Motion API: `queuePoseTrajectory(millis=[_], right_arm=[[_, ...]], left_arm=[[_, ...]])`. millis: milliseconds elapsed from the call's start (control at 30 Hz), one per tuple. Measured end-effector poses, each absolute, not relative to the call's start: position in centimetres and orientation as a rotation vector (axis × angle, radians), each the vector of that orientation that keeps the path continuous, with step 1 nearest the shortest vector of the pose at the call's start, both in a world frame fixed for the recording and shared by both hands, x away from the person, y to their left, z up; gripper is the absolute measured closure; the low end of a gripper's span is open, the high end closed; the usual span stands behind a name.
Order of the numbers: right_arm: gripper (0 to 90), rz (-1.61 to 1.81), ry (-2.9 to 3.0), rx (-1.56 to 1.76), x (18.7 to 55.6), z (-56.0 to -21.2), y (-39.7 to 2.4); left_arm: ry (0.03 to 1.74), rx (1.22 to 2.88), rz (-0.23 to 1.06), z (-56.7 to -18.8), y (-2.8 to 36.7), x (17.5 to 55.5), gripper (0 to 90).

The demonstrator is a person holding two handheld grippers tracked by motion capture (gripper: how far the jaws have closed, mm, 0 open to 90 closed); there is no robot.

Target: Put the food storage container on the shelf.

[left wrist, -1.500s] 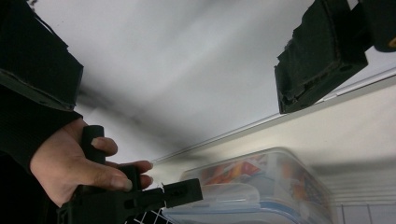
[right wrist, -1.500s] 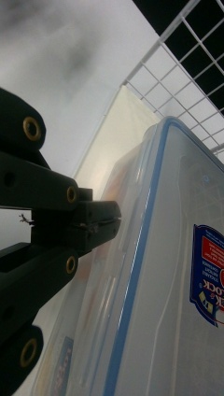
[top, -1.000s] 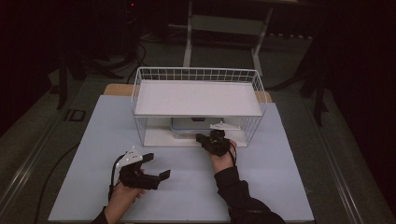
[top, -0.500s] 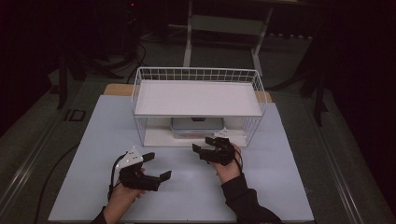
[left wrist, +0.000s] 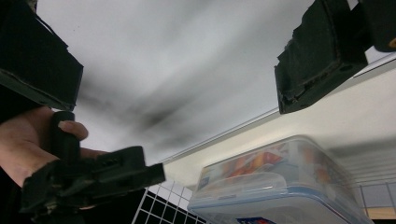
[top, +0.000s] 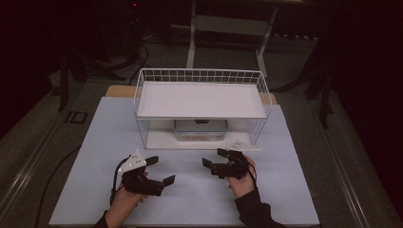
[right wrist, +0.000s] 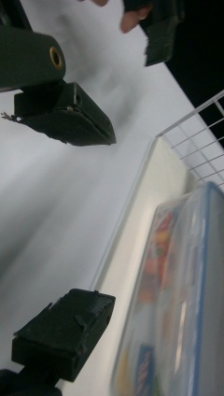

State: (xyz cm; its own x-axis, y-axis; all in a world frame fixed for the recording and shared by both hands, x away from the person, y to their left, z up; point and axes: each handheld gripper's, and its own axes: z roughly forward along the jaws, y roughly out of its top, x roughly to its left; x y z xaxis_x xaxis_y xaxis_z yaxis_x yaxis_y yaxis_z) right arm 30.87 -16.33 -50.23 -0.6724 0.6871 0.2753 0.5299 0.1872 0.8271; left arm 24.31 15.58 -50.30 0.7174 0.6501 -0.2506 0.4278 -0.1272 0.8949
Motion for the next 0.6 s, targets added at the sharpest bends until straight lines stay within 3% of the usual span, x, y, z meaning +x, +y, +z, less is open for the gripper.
queuePoseTrajectory(millis=[600], right_arm=[[18.3, 1.457, 2.243, 1.223, 27.9, -50.9, -20.7]], left_arm=[[0.846, 1.762, 0.241, -50.4, 15.7, 24.1, 0.5]])
